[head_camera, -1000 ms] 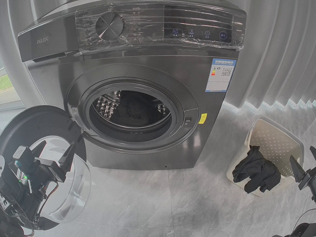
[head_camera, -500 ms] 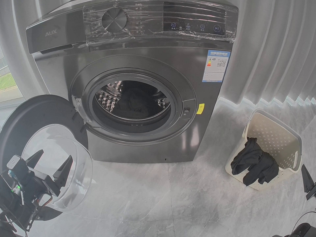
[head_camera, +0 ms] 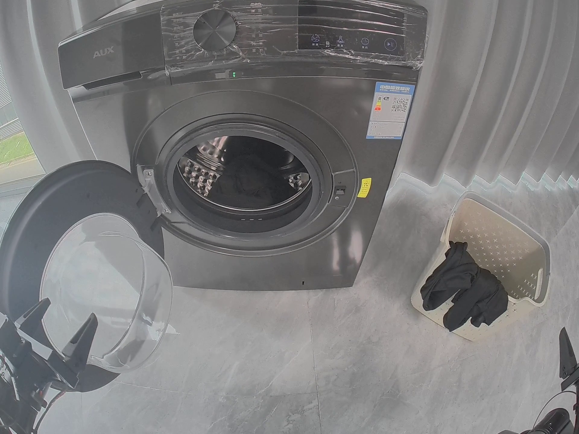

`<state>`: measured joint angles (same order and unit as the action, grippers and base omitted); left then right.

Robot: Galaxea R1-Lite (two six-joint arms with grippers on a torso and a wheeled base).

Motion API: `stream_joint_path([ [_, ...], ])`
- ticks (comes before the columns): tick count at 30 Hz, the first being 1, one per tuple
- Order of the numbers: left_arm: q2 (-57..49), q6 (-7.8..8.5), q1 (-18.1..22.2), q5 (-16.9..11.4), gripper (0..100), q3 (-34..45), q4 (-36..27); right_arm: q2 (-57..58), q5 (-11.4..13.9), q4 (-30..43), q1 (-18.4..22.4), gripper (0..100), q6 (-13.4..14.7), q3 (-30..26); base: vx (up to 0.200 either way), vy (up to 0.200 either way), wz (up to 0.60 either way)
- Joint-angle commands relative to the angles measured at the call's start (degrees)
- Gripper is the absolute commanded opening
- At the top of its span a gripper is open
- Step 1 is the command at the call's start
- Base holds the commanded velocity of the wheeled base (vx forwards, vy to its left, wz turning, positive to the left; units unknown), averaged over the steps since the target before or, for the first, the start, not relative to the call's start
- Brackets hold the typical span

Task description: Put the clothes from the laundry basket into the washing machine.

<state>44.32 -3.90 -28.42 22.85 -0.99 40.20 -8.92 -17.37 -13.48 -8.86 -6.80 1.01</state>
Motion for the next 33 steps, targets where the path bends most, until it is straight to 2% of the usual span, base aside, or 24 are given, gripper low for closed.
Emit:
stream_joint_path([
  [1,-6.4,0.39,2.8,-0.1,100,1.0,-1.9,3.1,-0.3,0.5,1.2,100,0.0,-1.0,-0.200,0.000,0.00],
  [3,-7.3,0.03,4.9,-0.2,100,1.0,-2.3,3.4,-0.6,0.8,4.0,100,-0.1,-1.0,-0.200,0.000,0.00],
  [5,-8.0,0.03,6.2,-0.3,100,1.0,-2.3,4.4,0.7,1.2,8.0,100,-0.5,-1.0,-0.100,0.000,0.00],
  [7,-8.7,0.30,7.7,-0.8,100,1.0,-2.8,6.0,3.7,1.7,9.7,100,-0.8,-1.0,0.000,0.000,0.00],
  [9,-10.3,0.47,9.5,-1.3,100,1.0,-4.3,7.6,6.1,4.2,9.0,100,-0.5,-1.0,0.000,0.000,0.00],
  [10,-11.5,0.47,10.2,-1.5,100,1.0,-5.8,8.3,6.5,6.5,8.7,100,0.2,-1.0,0.000,0.000,0.00],
  [11,-11.5,0.47,10.2,-1.5,100,1.0,-5.8,8.3,6.5,6.5,8.7,100,0.2,-1.0,0.000,0.000,0.00],
  [12,-14.7,0.56,11.0,-2.8,100,1.0,-9.4,8.5,6.6,10.0,8.6,100,1.6,-1.0,0.000,0.000,0.00],
  [13,-16.7,0.56,11.5,-4.0,100,1.0,-11.2,8.5,6.6,9.8,8.6,100,2.1,-1.0,0.000,0.000,0.00],
  [17,-23.5,0.30,13.7,-7.8,100,1.0,-16.4,8.5,6.6,9.5,8.6,100,2.2,-1.0,0.000,0.000,0.00],
  [18,-25.4,0.56,14.4,-8.1,100,1.0,-18.2,8.5,6.8,9.4,8.6,100,2.1,-1.0,0.000,0.000,0.00],
  [21,-30.2,2.93,16.4,-8.6,100,1.0,-24.6,8.5,8.1,9.5,8.6,100,2.3,-1.0,0.000,0.000,0.00],
  [22,-31.4,3.02,16.8,-9.2,100,1.0,-26.0,8.5,8.3,9.5,8.5,100,2.4,-1.0,0.000,0.000,0.00],
  [24,-33.6,3.20,17.3,-10.6,100,1.0,-28.0,8.5,8.8,9.5,8.5,100,2.7,-1.0,0.000,0.000,0.00],
  [25,-36.8,3.55,18.1,-12.6,100,1.0,-30.4,8.5,9.4,9.5,8.5,100,3.2,-1.0,0.000,0.000,0.00],
  [27,-39.2,4.25,19.9,-14.3,100,1.0,-33.4,8.5,10.2,9.5,8.5,100,4.3,-1.0,0.000,0.000,0.00],
  [30,-39.1,4.34,20.2,-14.1,100,1.0,-34.6,8.5,10.6,9.5,8.6,100,4.8,-1.0,0.000,0.000,0.00],
  [33,-39.0,4.25,20.2,-12.6,100,1.0,-35.5,8.5,10.7,9.5,8.5,100,5.1,-1.0,0.000,0.000,0.00],
])
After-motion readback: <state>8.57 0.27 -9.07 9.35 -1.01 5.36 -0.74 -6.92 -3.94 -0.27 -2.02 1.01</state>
